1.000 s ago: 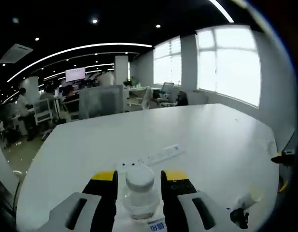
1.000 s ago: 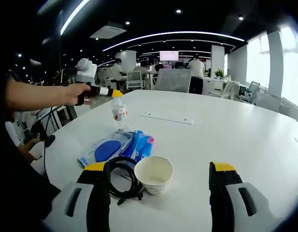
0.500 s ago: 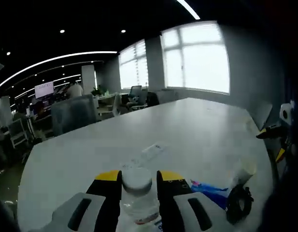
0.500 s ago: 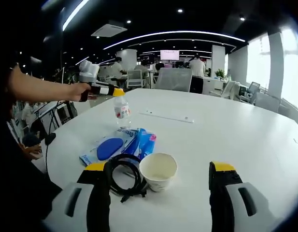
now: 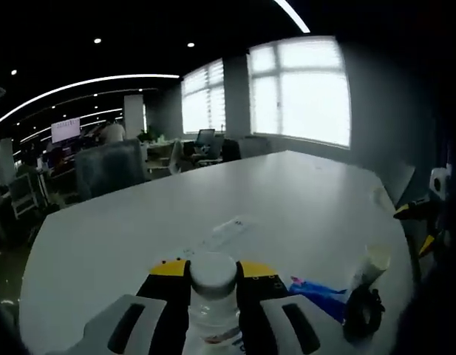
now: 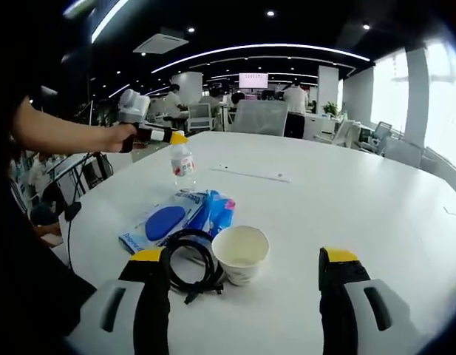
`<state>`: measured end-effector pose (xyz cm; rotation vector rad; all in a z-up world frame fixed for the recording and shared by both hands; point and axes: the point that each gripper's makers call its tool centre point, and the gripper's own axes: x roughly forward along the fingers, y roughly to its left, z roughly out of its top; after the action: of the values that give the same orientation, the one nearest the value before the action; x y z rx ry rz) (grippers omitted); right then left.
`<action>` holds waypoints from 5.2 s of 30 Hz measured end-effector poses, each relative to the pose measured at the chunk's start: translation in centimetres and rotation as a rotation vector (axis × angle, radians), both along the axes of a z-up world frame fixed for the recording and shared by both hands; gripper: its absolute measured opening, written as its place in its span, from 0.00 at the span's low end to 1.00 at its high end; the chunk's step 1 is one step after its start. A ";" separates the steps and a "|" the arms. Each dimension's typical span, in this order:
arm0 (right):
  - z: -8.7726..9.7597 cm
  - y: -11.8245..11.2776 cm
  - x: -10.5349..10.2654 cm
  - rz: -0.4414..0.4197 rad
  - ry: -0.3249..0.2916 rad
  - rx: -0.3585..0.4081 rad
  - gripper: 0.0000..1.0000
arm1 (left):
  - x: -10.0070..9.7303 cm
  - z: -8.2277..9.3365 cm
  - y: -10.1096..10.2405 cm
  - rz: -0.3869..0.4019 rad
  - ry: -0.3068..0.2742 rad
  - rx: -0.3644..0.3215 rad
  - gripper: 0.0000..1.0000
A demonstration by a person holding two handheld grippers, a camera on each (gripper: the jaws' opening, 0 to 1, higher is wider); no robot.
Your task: Arrange the tabletop items into an orderly group along one side of the table until the central work area is clear of visible clutter.
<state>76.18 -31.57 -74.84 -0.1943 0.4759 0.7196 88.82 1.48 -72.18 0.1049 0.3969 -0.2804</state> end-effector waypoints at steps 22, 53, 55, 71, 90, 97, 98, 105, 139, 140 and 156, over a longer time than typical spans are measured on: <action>-0.3 0.3 0.4 0.012 0.004 0.021 0.78 | -0.1 0.4 1.8 0.200 0.063 0.043 0.20; -0.5 0.6 0.0 0.011 0.020 0.024 0.78 | -0.3 -0.1 2.8 0.208 0.039 0.042 0.23; -0.4 0.5 0.1 0.008 0.020 0.027 0.78 | -0.3 0.1 3.0 0.201 0.036 0.019 0.24; -0.1 0.2 0.7 -0.016 0.051 0.062 0.73 | -3.4 2.5 1.9 0.162 0.013 0.020 0.39; -0.7 0.1 3.4 -0.019 0.075 0.070 0.56 | -13.5 3.0 -1.9 0.130 -0.007 -0.008 0.55; -1.3 0.5 3.9 0.011 0.077 0.053 0.46 | -16.6 2.0 -3.8 0.102 0.008 -0.017 0.67; -1.3 0.6 4.0 0.014 0.078 0.051 0.45 | -17.0 1.9 -4.0 0.098 0.010 -0.010 0.68; -2.9 0.9 5.2 0.042 0.096 0.018 0.36 | -19.8 1.3 -5.8 0.075 0.006 -0.017 0.78; -6.8 1.5 6.3 -0.005 0.229 0.015 0.00 | -22.9 1.1 -8.6 0.008 -0.017 -0.069 0.98; -6.8 1.5 6.3 -0.008 0.233 0.020 0.00 | -22.8 1.2 -8.6 0.005 -0.018 -0.071 0.98; -5.0 1.8 6.0 -0.014 0.222 0.040 0.00 | -22.8 1.2 -8.6 -0.040 -0.018 -0.057 1.00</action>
<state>82.18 -29.81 -79.80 -0.0738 0.6731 0.7403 66.07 -7.10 -71.03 0.0591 0.3690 -0.3295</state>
